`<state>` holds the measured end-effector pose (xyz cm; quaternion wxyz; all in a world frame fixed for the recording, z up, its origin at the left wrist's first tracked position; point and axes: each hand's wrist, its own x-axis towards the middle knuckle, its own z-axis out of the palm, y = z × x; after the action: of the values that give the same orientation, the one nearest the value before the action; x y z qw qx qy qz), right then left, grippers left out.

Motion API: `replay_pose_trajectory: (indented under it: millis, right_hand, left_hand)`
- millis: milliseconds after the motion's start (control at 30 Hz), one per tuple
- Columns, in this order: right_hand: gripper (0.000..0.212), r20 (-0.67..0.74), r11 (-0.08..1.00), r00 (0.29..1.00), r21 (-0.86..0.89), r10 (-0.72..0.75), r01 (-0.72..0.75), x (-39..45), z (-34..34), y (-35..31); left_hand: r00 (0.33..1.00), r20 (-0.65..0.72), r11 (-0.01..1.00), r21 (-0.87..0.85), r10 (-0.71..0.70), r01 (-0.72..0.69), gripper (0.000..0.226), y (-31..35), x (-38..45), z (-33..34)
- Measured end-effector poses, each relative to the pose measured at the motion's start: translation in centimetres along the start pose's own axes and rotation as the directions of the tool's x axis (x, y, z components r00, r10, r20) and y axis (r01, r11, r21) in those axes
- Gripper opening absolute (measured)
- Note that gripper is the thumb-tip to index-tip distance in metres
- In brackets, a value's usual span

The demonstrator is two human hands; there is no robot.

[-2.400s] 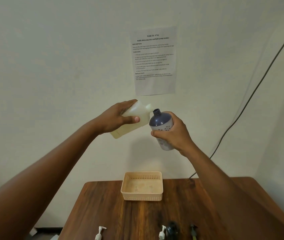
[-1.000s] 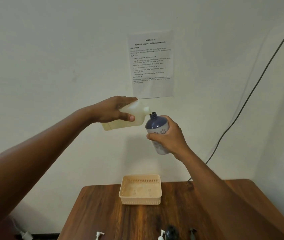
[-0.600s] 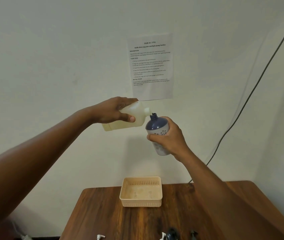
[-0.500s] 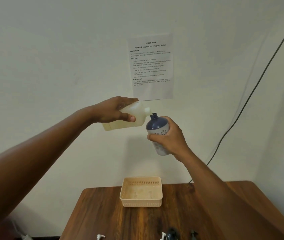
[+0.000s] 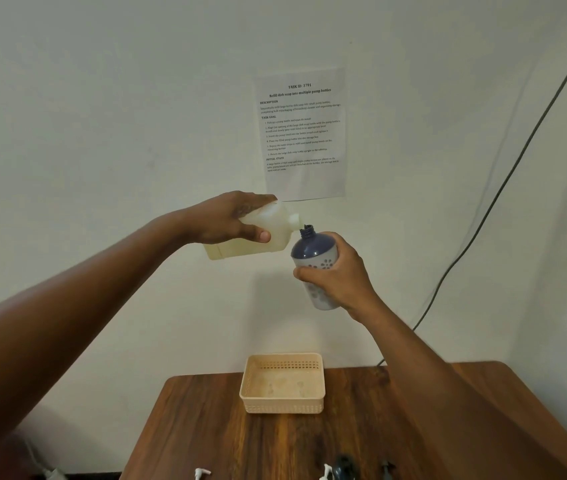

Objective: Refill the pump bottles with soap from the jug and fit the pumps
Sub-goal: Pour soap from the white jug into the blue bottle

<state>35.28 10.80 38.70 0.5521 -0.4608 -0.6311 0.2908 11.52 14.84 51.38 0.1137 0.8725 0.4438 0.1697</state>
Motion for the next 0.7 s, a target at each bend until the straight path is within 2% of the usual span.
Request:
replay_pose_trajectory:
  millis: [267, 400, 700]
  right_hand:
    - [0.067, -0.010, 1.000, 1.000, 0.001, 0.010, -0.010, 0.07, 0.03, 0.30]
    - [0.068, -0.015, 1.000, 1.000, -0.007, 0.010, -0.010, 0.18, 0.05, 0.25]
    - [0.066, -0.015, 1.000, 1.000, 0.008, 0.002, -0.001, 0.20, 0.13, -0.12]
  left_hand:
    - [1.000, 0.000, 1.000, 0.006, 0.010, -0.010, 0.064, 0.00, 0.16, -0.05]
    - [1.000, 0.008, 1.000, -0.004, 0.012, -0.012, 0.072, -0.12, 0.28, -0.12]
    - [1.000, 0.008, 1.000, 0.021, 0.002, -0.002, 0.075, -0.19, 0.39, -0.59]
